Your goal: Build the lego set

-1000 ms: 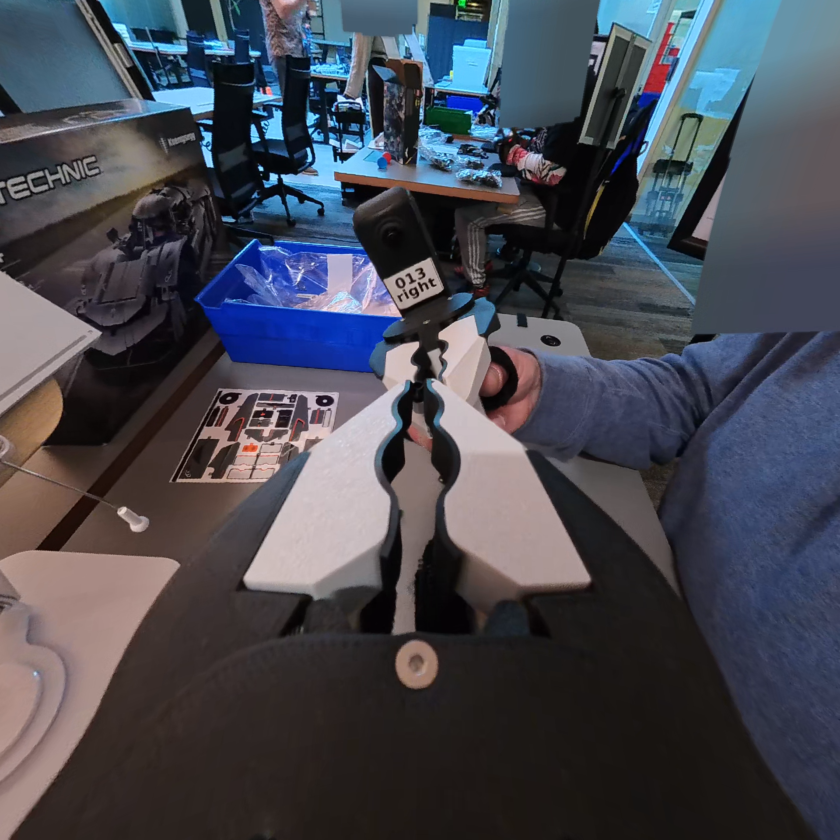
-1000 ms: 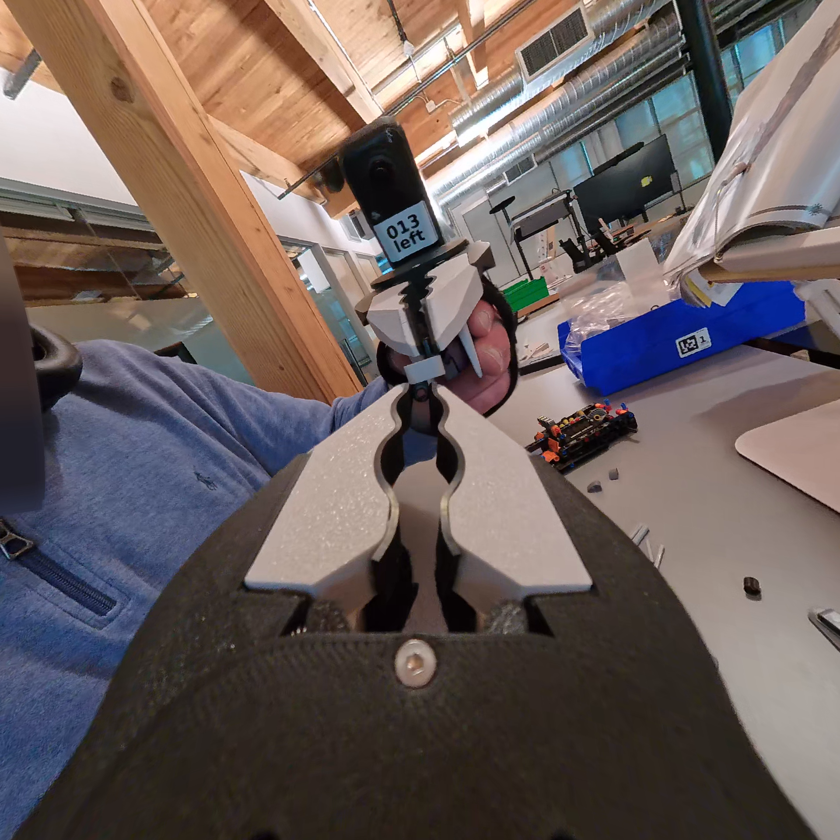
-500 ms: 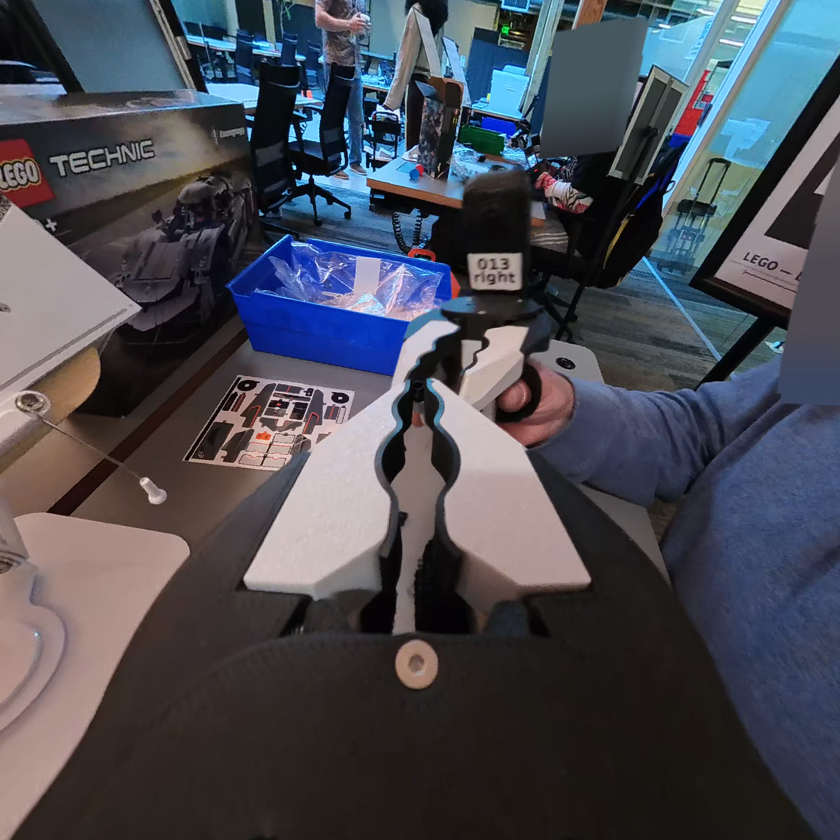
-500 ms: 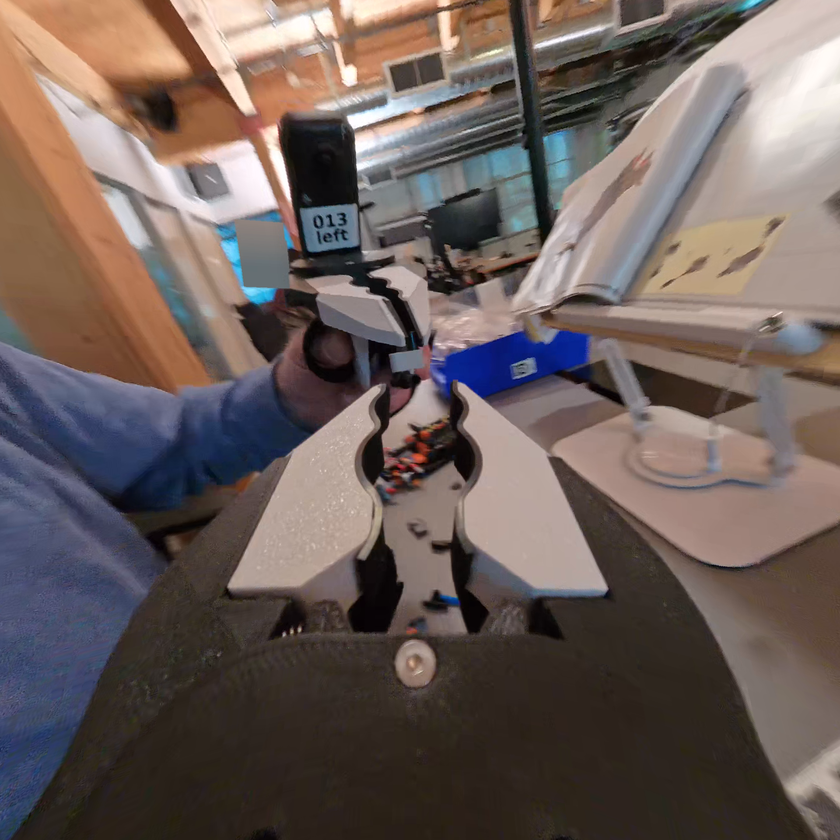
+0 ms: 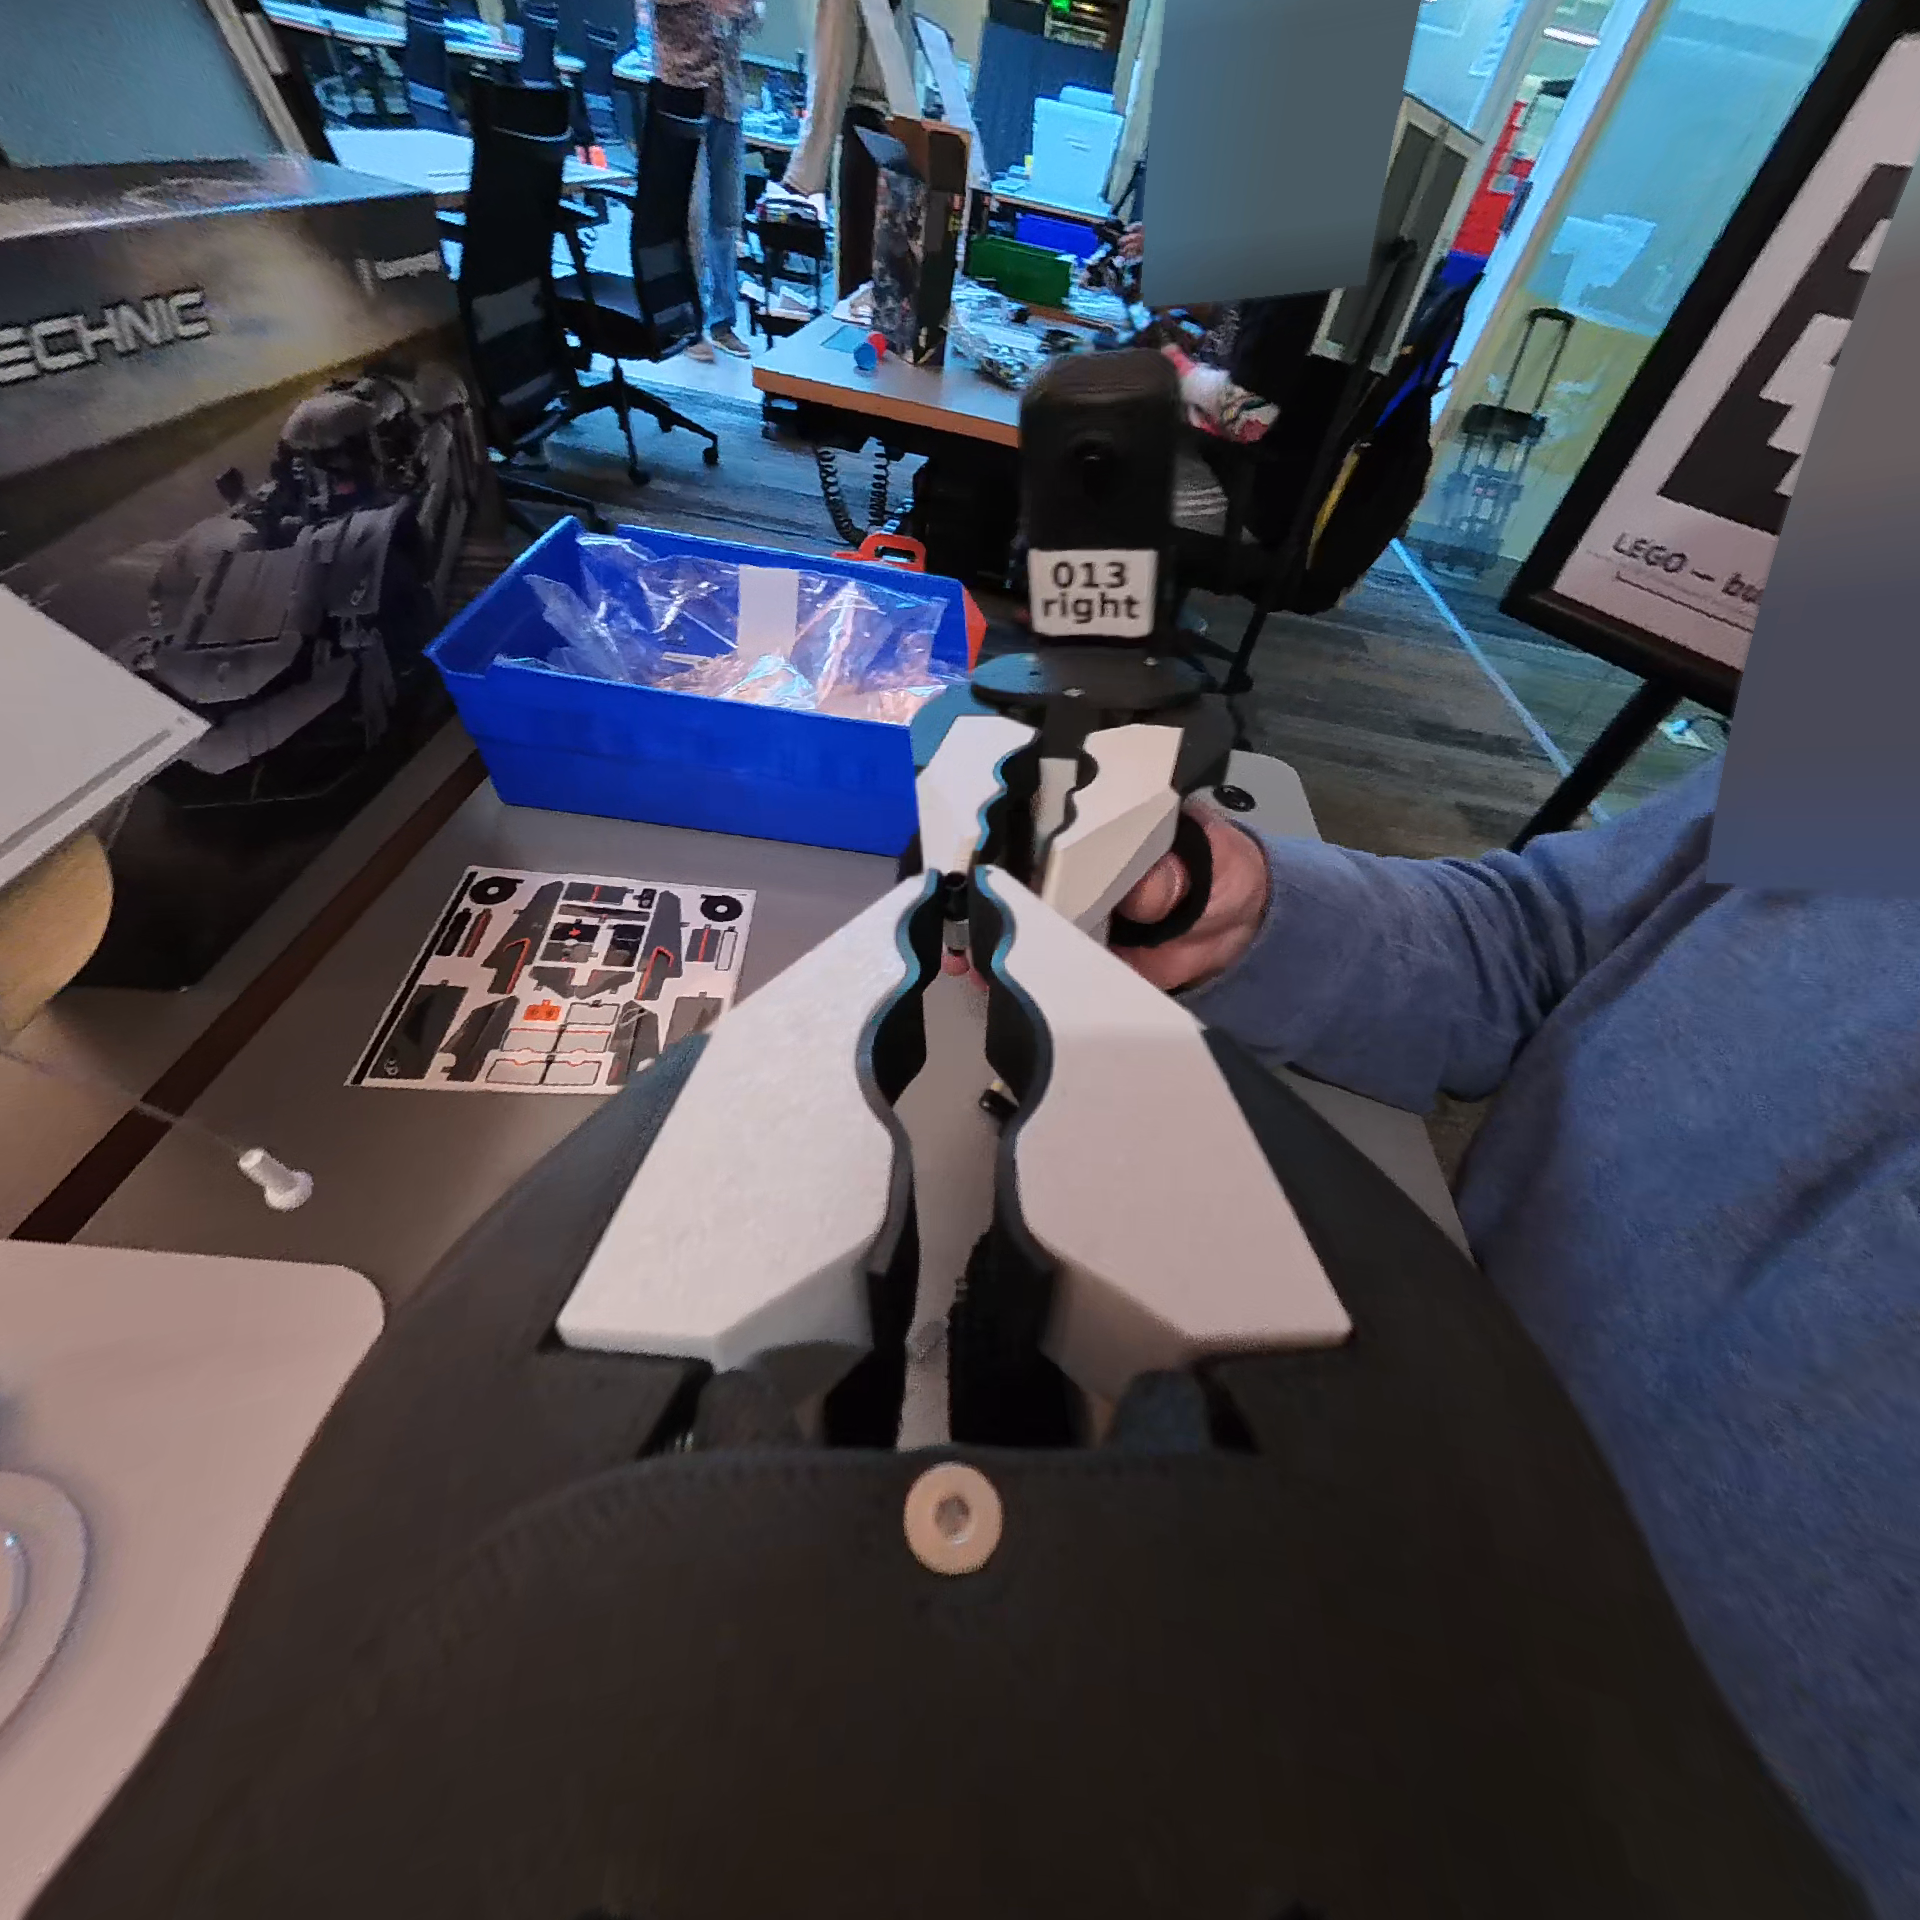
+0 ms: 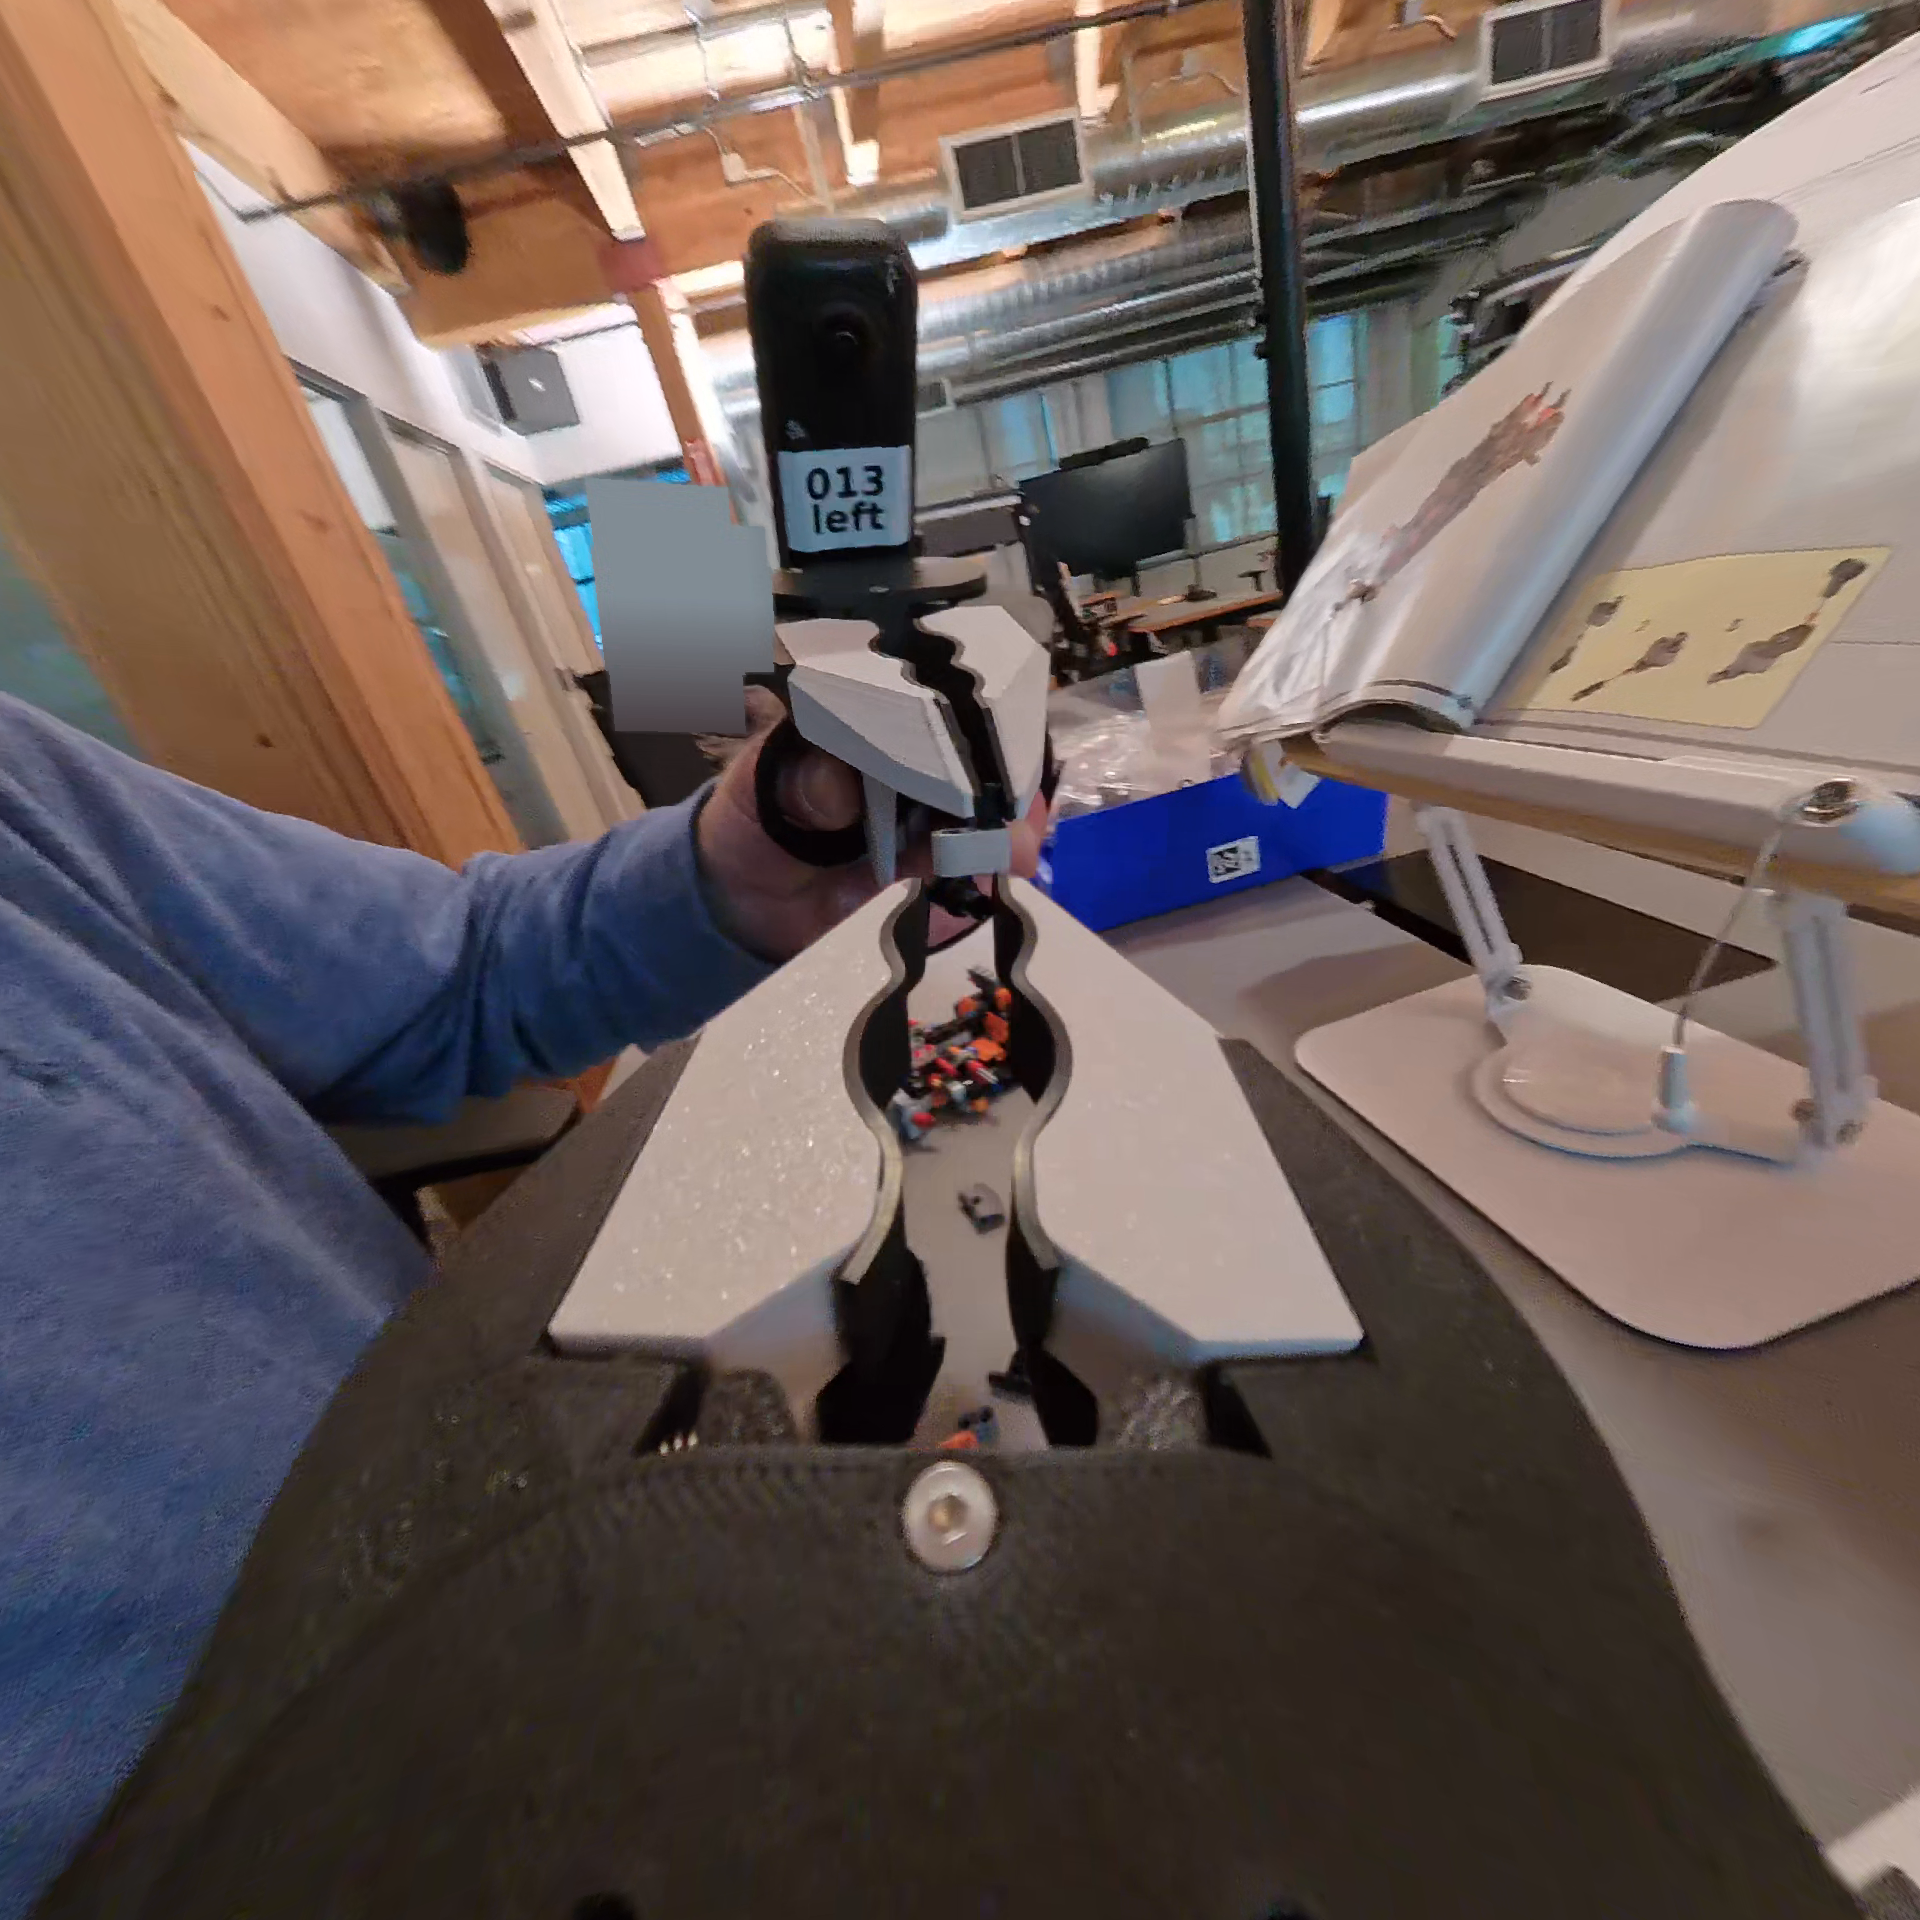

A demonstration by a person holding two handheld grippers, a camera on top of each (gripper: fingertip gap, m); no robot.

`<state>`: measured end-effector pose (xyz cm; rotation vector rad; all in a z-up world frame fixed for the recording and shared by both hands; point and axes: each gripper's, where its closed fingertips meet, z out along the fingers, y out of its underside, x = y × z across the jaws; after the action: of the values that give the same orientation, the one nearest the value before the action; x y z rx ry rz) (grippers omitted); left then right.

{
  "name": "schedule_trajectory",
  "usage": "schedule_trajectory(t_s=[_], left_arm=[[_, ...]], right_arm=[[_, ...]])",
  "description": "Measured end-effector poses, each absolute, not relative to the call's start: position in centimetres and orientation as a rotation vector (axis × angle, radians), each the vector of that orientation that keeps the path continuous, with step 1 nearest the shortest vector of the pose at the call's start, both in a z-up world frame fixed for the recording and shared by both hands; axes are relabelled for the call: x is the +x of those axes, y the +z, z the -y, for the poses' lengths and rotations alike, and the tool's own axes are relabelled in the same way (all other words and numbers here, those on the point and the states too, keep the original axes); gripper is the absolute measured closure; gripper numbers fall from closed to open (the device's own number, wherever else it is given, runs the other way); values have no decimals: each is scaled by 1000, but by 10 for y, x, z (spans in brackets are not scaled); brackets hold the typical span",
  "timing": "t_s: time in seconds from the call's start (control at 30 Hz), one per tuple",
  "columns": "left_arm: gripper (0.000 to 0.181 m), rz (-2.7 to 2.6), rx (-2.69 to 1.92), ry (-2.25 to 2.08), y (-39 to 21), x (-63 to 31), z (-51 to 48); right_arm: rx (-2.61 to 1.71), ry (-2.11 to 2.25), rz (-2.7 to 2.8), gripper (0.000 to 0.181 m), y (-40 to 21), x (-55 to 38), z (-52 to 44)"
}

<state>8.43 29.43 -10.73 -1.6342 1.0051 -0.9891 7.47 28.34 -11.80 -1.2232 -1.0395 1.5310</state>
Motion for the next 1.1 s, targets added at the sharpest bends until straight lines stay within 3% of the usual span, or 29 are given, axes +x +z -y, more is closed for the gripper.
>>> schedule_trajectory(t_s=[0.37,0.5,0.7,1.1], left_arm=[[179,-1071,-1610,-1058,-103,89,-292],[170,-1006,-1602,-1052,-98,84,-299],[170,-951,-1607,-1040,-95,75,-307],[170,-980,-1605,-998,-97,86,-307]], right_arm=[[-1191,1611,1001,177,-113,79,-281],[-1201,1452,948,177,-110,82,-292],[-1202,1090,951,177,-107,86,-301],[-1204,945,972,177,-109,84,-301]])
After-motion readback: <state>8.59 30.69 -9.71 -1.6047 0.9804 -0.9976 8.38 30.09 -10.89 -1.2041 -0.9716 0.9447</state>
